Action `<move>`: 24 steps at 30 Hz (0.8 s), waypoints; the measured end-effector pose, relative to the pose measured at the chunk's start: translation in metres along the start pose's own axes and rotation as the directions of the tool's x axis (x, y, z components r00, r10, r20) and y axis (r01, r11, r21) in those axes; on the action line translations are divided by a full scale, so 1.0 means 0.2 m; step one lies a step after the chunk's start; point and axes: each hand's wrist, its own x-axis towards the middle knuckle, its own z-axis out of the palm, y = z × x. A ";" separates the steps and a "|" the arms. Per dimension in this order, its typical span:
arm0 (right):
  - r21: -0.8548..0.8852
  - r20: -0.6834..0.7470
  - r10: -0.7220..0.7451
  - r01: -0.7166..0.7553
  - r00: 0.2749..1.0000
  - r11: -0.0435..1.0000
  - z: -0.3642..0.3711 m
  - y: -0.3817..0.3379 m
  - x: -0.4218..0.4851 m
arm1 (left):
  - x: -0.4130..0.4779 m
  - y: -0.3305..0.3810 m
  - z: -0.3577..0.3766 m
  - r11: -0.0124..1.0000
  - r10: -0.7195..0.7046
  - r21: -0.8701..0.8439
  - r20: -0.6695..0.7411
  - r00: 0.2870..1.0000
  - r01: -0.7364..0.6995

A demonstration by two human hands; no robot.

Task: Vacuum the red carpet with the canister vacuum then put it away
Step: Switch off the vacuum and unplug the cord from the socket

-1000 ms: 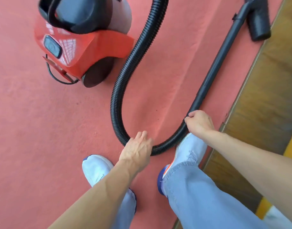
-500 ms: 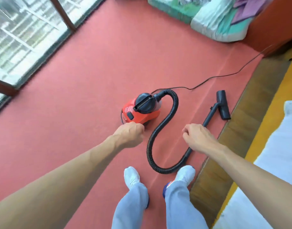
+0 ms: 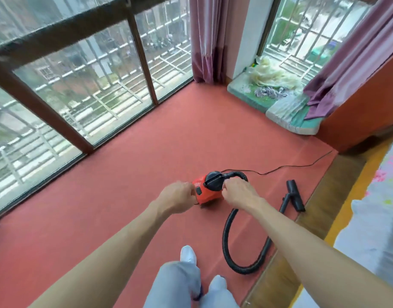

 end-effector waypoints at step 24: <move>-0.186 0.134 0.112 -0.086 0.985 0.979 -0.10 -0.53 0.88 | 0.75 -0.98 -0.42 0.982 0.030 0.181 0.137 0.990 -0.055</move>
